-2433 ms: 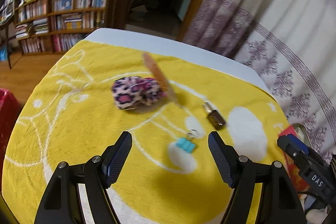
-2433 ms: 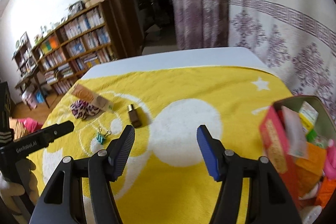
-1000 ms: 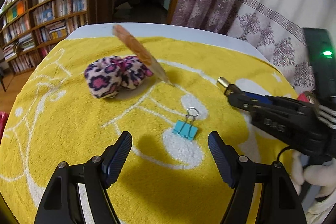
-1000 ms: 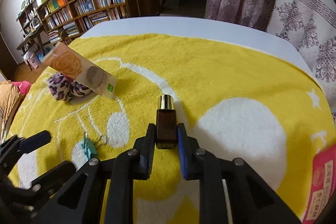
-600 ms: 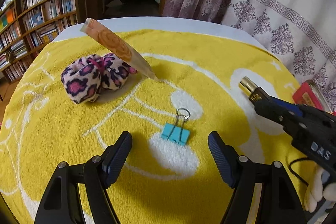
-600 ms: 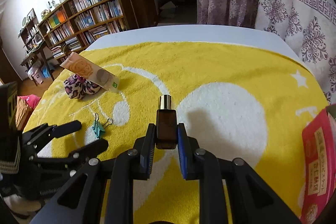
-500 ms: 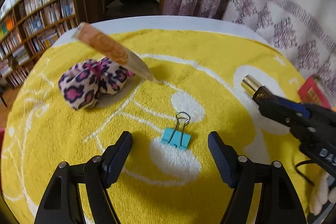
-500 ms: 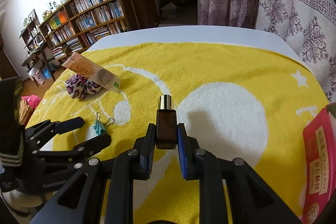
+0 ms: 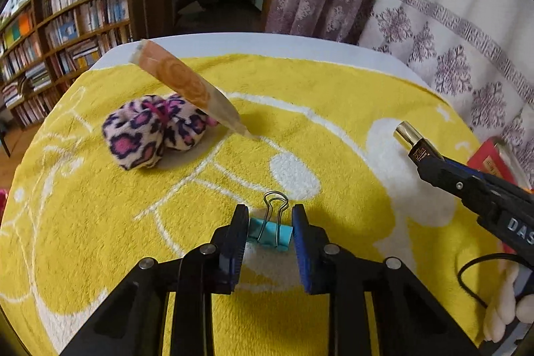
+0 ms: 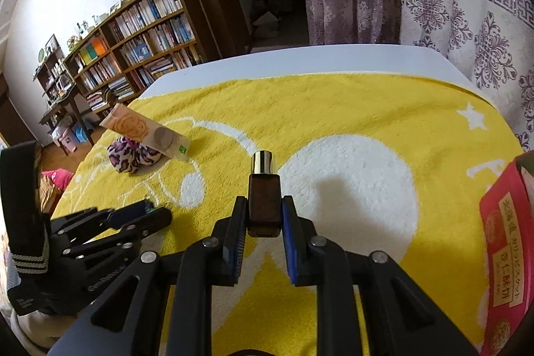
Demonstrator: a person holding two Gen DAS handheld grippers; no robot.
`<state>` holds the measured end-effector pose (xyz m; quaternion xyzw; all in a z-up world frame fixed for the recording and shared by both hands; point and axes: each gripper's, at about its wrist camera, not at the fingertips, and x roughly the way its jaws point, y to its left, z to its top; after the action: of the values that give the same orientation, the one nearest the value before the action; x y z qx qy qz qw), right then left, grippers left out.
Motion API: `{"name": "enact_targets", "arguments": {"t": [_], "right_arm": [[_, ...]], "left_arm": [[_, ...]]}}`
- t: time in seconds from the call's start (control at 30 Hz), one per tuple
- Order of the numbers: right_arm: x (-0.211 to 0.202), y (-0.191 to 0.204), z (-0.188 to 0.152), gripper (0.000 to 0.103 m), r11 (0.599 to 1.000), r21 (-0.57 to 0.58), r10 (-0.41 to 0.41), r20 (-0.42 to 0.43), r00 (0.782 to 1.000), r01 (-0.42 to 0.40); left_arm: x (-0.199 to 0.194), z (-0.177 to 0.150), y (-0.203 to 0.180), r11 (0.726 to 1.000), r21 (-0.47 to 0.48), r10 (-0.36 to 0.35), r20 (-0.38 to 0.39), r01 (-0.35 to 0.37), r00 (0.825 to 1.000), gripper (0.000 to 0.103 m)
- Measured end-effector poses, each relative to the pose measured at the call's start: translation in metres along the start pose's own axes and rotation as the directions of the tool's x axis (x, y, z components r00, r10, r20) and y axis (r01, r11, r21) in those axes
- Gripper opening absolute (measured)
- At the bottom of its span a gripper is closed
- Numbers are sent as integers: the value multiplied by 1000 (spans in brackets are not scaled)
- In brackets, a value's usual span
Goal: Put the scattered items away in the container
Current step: 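Close the left tool on the blue binder clip while the right tool holds the bottle, then carry the binder clip with the left tool while the right tool carries the bottle to the tin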
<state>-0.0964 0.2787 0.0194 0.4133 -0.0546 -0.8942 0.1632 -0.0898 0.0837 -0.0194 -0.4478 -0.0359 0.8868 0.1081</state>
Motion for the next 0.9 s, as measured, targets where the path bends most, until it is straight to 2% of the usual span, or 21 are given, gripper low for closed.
{"name": "enact_targets", "arguments": {"t": [0.3,0.47,0.6,0.73,0.9], "right_arm": [[-12,-12,7,22,999,54,-11,45,999,8],[-33,-22,15,22,995,95,-17,103,995,7],[-71,-36,19,22,993,118,-27,183,983,5],[-107,-59,9,22,990,138,-61,227,972,30],[-153,-109,-13,22,975,208,-133,259,957,79]], "left_arm": [[-20,-3,-20,999,13,-44,28,44,999,28],[-34,-3,-44,996,61,-66,37,64,997,28],[-52,0,-72,990,115,-83,62,76,995,28],[-62,3,-107,980,176,-113,80,97,990,28],[-65,1,-166,950,254,-202,60,180,978,28]]}}
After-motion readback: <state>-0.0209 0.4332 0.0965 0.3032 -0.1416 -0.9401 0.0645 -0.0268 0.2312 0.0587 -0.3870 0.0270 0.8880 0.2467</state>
